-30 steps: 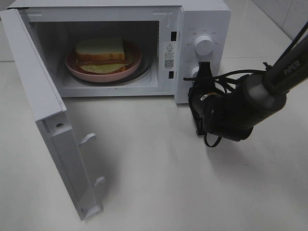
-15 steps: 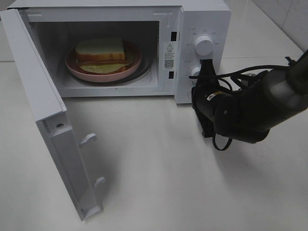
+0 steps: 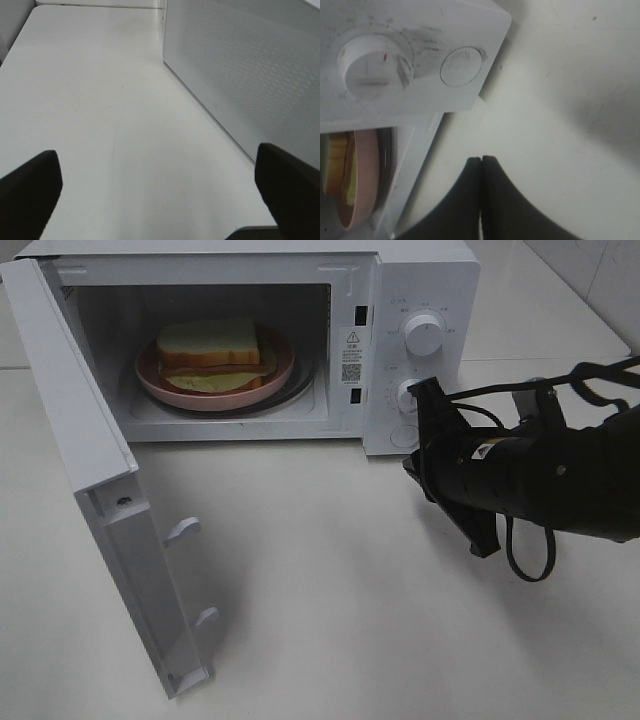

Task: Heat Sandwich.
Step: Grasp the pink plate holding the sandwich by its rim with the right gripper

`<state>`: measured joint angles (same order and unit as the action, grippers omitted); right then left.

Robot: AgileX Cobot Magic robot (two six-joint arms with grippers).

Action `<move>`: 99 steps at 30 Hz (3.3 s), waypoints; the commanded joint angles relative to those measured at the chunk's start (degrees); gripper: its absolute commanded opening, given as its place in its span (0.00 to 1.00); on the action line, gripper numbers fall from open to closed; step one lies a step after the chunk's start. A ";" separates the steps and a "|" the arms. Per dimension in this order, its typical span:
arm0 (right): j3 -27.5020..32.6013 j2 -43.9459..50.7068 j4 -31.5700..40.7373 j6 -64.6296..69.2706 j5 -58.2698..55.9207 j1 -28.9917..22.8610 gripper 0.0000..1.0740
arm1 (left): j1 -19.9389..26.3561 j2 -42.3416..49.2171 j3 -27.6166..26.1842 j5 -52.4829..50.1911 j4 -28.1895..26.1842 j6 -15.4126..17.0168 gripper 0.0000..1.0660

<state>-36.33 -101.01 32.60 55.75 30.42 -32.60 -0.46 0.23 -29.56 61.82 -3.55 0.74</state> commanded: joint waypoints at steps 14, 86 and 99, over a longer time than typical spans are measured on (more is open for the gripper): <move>0.06 15.64 -1.15 -31.91 -21.43 -0.06 0.04 | 0.17 0.46 0.00 -0.52 -0.17 0.00 0.94; -15.53 19.02 -28.02 -128.63 -72.42 -0.06 0.47 | 0.17 0.46 0.00 -0.52 -0.17 0.00 0.94; -15.53 19.02 -37.13 -120.84 -71.56 -0.23 0.86 | 0.17 0.46 0.00 -0.52 -0.17 0.00 0.94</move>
<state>-51.68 -82.39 -3.04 -65.95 -41.20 -32.60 -0.46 0.23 -29.56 61.82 -3.55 0.74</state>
